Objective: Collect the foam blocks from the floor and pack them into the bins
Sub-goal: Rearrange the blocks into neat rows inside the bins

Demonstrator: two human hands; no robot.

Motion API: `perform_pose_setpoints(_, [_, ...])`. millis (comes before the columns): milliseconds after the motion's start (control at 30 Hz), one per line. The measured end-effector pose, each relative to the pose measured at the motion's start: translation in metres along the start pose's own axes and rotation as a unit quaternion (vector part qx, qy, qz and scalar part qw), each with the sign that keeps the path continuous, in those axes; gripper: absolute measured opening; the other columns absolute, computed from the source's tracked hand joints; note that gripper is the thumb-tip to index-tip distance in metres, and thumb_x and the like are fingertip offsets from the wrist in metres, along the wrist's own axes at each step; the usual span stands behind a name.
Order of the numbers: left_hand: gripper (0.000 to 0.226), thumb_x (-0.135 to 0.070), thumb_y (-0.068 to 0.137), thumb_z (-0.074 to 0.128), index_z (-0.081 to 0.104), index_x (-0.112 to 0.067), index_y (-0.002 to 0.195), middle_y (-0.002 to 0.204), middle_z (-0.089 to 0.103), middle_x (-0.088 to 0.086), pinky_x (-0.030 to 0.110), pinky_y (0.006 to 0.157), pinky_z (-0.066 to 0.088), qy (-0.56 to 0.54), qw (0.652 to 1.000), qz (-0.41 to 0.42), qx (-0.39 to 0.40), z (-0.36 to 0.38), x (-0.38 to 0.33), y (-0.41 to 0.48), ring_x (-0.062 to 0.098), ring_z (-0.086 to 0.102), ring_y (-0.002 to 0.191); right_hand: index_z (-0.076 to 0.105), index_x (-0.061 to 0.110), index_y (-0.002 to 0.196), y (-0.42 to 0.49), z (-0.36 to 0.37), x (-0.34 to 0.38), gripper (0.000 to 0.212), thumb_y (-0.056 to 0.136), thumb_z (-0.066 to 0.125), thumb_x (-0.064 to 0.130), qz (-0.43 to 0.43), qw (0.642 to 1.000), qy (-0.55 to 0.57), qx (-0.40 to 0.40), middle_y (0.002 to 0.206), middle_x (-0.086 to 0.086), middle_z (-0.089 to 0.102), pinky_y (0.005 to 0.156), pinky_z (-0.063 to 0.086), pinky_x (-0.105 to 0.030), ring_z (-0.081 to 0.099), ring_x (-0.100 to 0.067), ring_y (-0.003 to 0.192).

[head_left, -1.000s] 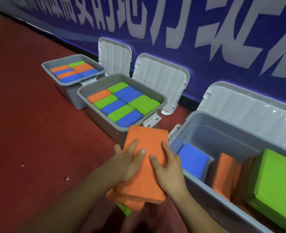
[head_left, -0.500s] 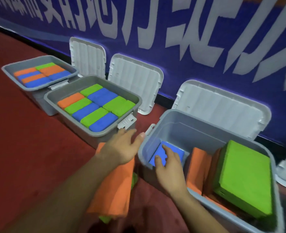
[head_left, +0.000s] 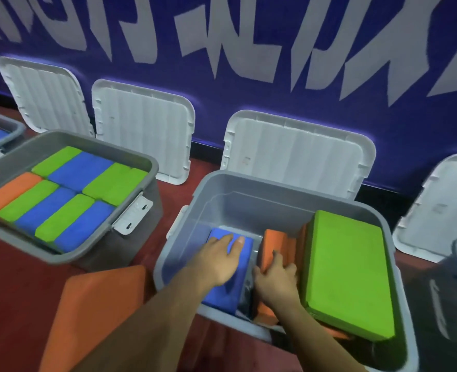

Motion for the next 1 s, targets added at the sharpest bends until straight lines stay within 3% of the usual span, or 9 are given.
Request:
perform_pose_setpoints(233, [0.065, -0.062, 0.103, 0.026, 0.035, -0.028, 0.156, 0.163, 0.033, 0.003, 0.039, 0.124, 0.02, -0.029, 0.999, -0.021, 0.005, 0.014, 0.013, 0.026, 0.021, 0.028, 0.15, 0.026, 0.027, 0.153, 0.038, 0.029, -0.006, 0.073, 0.091, 0.057, 0.051, 0.044, 0.997, -0.065, -0.025, 0.148, -0.026, 0.024, 0.112, 0.037, -0.05, 0.038, -0.048, 0.133])
perform_pose_setpoints(433, [0.068, -0.065, 0.101, 0.023, 0.029, -0.029, 0.158, 0.164, 0.028, 0.002, 0.041, 0.123, 0.023, -0.018, 0.999, -0.05, 0.008, 0.023, 0.026, 0.037, 0.022, 0.029, 0.149, 0.02, 0.037, 0.155, 0.06, 0.036, -0.006, 0.071, 0.094, 0.056, 0.047, 0.049, 0.992, -0.106, -0.049, 0.158, -0.027, 0.005, 0.113, 0.03, -0.053, 0.026, -0.047, 0.139])
perform_pose_setpoints(667, [0.069, -0.068, 0.099, 0.022, 0.03, -0.032, 0.158, 0.163, 0.029, 0.0, 0.04, 0.122, 0.025, -0.016, 0.999, -0.035, -0.006, 0.021, 0.017, 0.044, 0.022, 0.031, 0.148, 0.015, 0.04, 0.158, 0.062, 0.046, -0.013, 0.07, 0.098, 0.051, 0.047, 0.023, 0.977, -0.201, -0.072, 0.139, -0.018, 0.025, 0.098, 0.04, -0.044, 0.035, -0.035, 0.124])
perform_pose_setpoints(767, [0.068, -0.068, 0.099, 0.021, 0.031, -0.033, 0.157, 0.162, 0.031, -0.001, 0.041, 0.121, 0.027, -0.017, 0.999, -0.033, -0.012, 0.017, 0.016, 0.041, 0.023, 0.034, 0.146, 0.009, 0.044, 0.158, 0.065, 0.047, -0.013, 0.083, 0.093, 0.058, 0.056, 0.036, 0.983, -0.171, -0.048, 0.142, -0.019, 0.018, 0.107, 0.036, -0.048, 0.029, -0.037, 0.13])
perform_pose_setpoints(1000, [0.068, -0.069, 0.099, 0.019, 0.029, -0.036, 0.157, 0.16, 0.032, -0.002, 0.041, 0.117, 0.031, -0.017, 0.999, -0.042, -0.019, 0.006, 0.024, 0.031, 0.024, 0.04, 0.142, 0.005, 0.051, 0.157, 0.062, 0.044, -0.013, 0.075, 0.099, 0.052, 0.042, 0.042, 0.99, -0.128, -0.047, 0.146, -0.019, 0.017, 0.113, 0.032, -0.053, 0.027, -0.04, 0.139])
Point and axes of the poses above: each hand's wrist, its own y-axis towards the middle knuckle, its own z-axis out of the palm, x = y × z, the point moved 3 cm from there along y, towards the middle knuckle
